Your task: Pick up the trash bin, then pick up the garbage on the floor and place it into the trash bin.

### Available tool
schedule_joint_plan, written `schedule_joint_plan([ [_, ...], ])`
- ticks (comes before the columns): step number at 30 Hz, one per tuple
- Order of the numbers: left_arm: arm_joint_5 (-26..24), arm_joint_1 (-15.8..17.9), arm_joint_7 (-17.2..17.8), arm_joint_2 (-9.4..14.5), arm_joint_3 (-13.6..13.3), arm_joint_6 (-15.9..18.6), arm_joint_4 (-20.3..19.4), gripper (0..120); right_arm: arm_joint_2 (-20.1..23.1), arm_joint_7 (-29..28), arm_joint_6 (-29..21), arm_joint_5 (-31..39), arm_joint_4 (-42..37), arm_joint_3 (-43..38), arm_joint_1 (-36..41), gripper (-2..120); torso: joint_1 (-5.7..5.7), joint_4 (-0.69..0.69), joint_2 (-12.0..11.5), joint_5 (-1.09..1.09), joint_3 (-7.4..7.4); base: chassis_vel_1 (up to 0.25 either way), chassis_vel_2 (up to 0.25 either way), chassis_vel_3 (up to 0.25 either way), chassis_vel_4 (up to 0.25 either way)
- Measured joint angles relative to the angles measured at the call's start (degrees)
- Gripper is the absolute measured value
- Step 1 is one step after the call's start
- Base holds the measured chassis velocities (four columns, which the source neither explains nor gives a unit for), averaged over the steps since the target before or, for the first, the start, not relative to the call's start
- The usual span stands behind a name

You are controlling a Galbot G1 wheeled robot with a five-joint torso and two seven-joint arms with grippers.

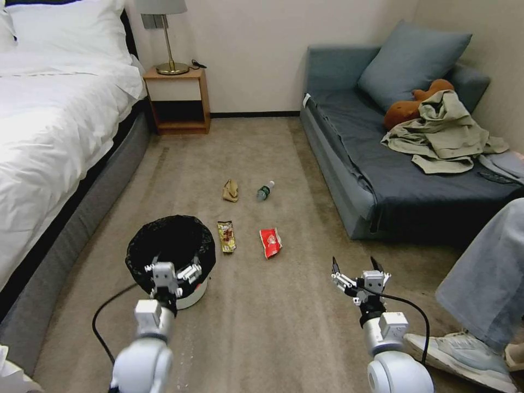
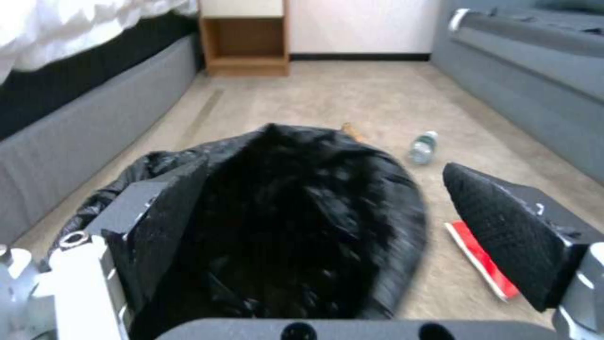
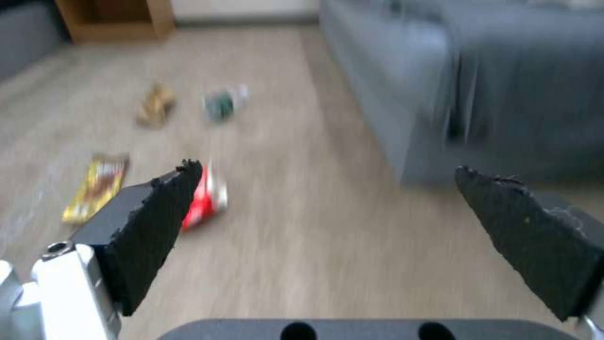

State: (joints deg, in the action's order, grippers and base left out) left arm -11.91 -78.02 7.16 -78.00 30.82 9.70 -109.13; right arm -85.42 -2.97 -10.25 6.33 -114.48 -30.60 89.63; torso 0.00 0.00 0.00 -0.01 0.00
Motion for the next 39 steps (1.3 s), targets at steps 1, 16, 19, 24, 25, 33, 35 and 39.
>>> schedule_joint_plan([
  [1,0.0,0.0,0.0,0.0,0.0,0.0,0.0,100,0.0,0.0,0.0,0.0,0.0,0.0,0.0,100,0.00,0.00,0.0,0.00,0.00,0.000,0.000,0.000,0.000],
  [16,-13.9,11.5,7.6,8.8,-0.5,10.8,5.2,100,7.5,-2.6,-6.9,8.8,-5.3,-6.0,-0.9,100,0.00,0.02,0.0,-0.05,0.01,0.000,0.000,0.000,0.000],
  [19,-17.5,12.7,7.5,13.0,1.5,12.1,2.2,100,7.3,-2.6,-6.9,8.7,-5.4,-5.9,-0.8,100,0.00,-0.01,0.0,0.17,-0.02,0.000,0.000,0.000,0.000],
  [24,-18.5,13.1,8.1,14.8,2.7,14.8,3.1,100,6.9,-2.5,-6.7,8.1,-4.6,-5.2,-0.8,100,0.00,0.00,0.0,0.10,0.00,0.000,0.000,0.000,0.000],
  [25,-19.5,13.4,8.4,15.4,3.1,15.8,3.7,100,6.8,-2.5,-6.7,7.9,-4.2,-5.1,-0.8,100,0.00,0.00,0.0,0.06,0.00,0.000,0.000,0.000,0.000],
  [33,-22.7,15.2,9.1,18.4,4.8,18.9,9.1,100,6.6,-2.4,-5.7,7.0,-2.4,-4.1,-1.1,100,0.00,0.01,0.0,-0.03,0.00,0.000,0.000,0.000,0.000],
  [35,-23.3,15.7,9.3,18.9,5.0,19.3,10.1,100,6.6,-2.4,-5.4,6.9,-2.0,-3.8,-1.2,100,0.00,0.00,0.0,0.01,0.00,0.000,0.000,0.000,0.000],
  [39,-25.5,16.3,10.4,19.3,5.0,21.5,11.4,100,6.6,-2.4,-4.6,6.5,-0.9,-3.4,-1.4,100,0.00,0.01,0.0,-0.01,0.00,0.000,0.000,0.000,0.000],
])
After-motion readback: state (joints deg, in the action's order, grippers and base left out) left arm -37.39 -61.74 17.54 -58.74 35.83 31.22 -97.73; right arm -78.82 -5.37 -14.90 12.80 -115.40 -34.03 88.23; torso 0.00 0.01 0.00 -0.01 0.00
